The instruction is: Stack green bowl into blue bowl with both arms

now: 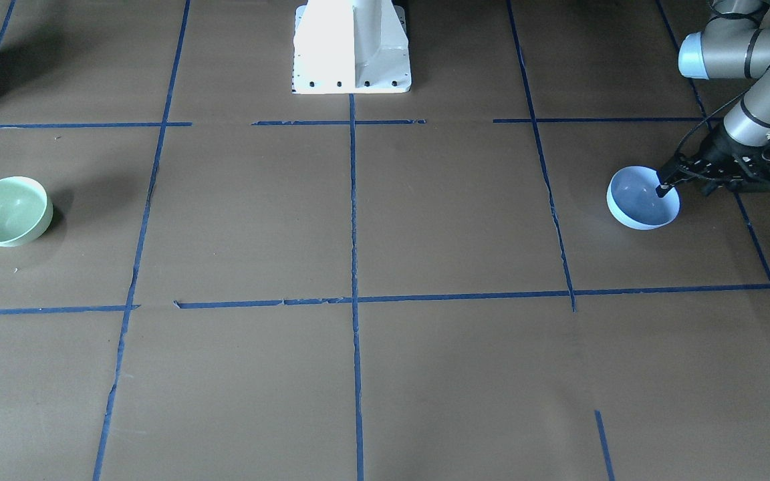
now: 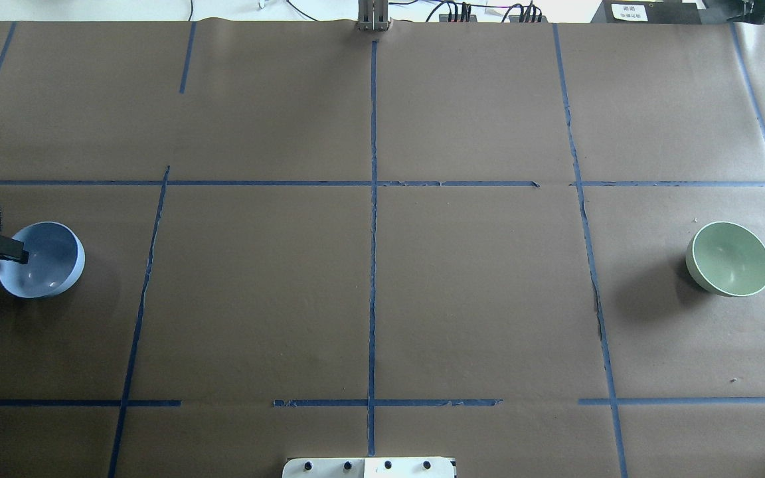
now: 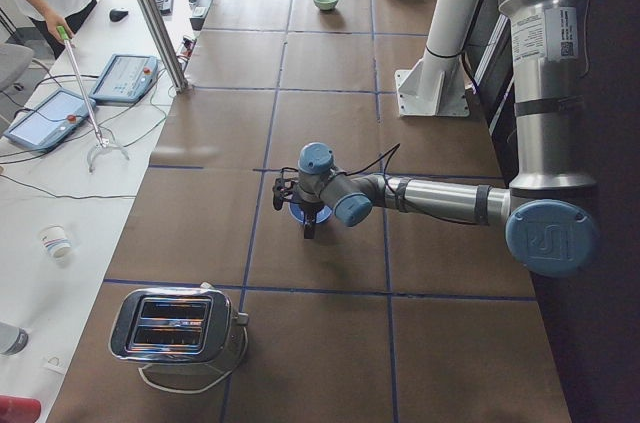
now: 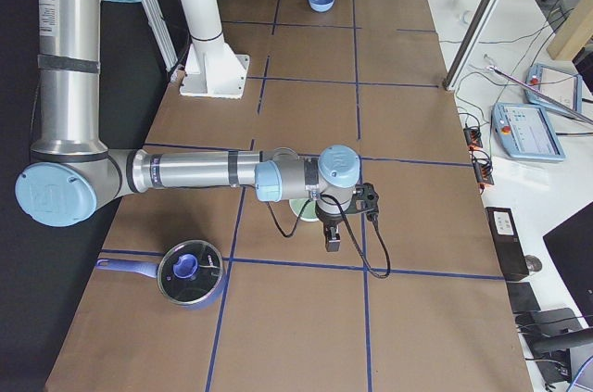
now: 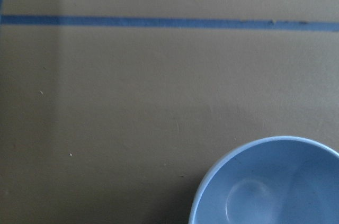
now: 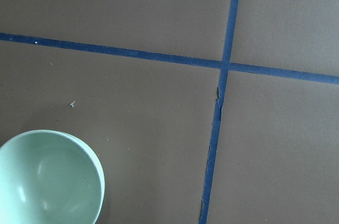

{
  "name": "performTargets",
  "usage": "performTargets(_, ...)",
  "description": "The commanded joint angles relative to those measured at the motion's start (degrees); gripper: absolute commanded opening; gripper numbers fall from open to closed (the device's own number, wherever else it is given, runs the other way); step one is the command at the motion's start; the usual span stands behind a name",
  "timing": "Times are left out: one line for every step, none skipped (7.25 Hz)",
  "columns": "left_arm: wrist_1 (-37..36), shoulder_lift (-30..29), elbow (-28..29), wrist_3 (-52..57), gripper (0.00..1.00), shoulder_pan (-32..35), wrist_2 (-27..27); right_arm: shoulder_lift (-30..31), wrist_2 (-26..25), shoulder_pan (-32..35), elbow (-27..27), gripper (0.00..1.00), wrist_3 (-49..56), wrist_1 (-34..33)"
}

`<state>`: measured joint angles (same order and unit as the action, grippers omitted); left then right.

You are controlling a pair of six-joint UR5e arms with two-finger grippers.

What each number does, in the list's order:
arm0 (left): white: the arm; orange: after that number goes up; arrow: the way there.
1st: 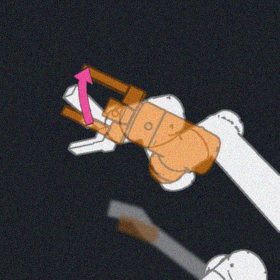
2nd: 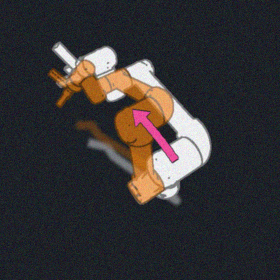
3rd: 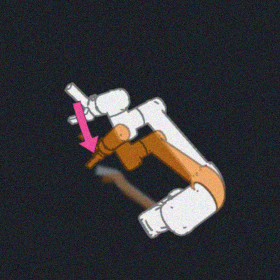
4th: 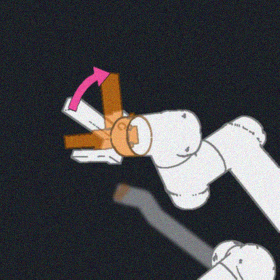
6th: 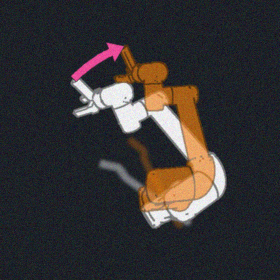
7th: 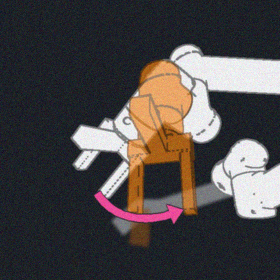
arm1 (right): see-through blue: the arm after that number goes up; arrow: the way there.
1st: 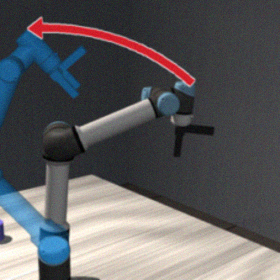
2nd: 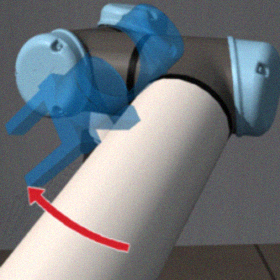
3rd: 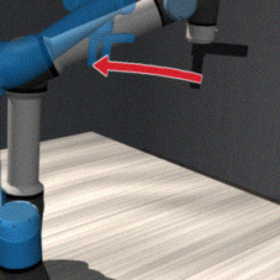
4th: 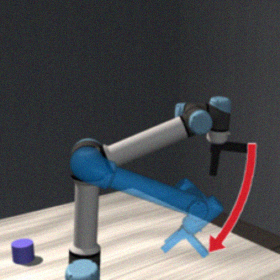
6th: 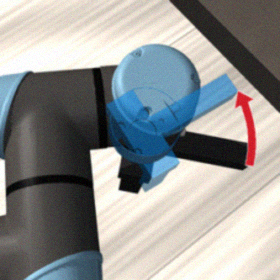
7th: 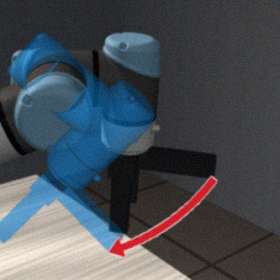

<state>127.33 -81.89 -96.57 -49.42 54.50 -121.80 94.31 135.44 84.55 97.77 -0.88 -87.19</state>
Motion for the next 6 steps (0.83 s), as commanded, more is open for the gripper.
performTargets(0.9,-0.5,1.3,-2.1,0.38,-1.1,0.4,0.0,0.0,0.0,0.0,1.0,0.0,0.0)
performTargets(1.0,-0.5,1.0,-2.8,0.07,-1.1,0.3,0.0,0.0,0.0,0.0,1.0,0.0,0.0)
performTargets(1.0,-0.5,0.6,-3.0,0.0,-1.1,0.2,0.0,0.0,0.0,0.0,1.0,0.0,0.0)
performTargets(1.0,-0.5,0.4,-3.0,0.0,-1.1,-0.2,0.0,0.0,0.0,0.0,1.0,0.0,0.0)
performTargets(0.1,-1.0,-1.7,-3.1,0.0,-1.1,-0.6,0.0,0.0,0.0,0.0,1.0,0.0,0.0)
performTargets(-1.2,-3.2,-3.3,-8.2,0.0,-1.1,-3.9,0.0,0.0,0.0,0.0,1.0,0.0,0.0)
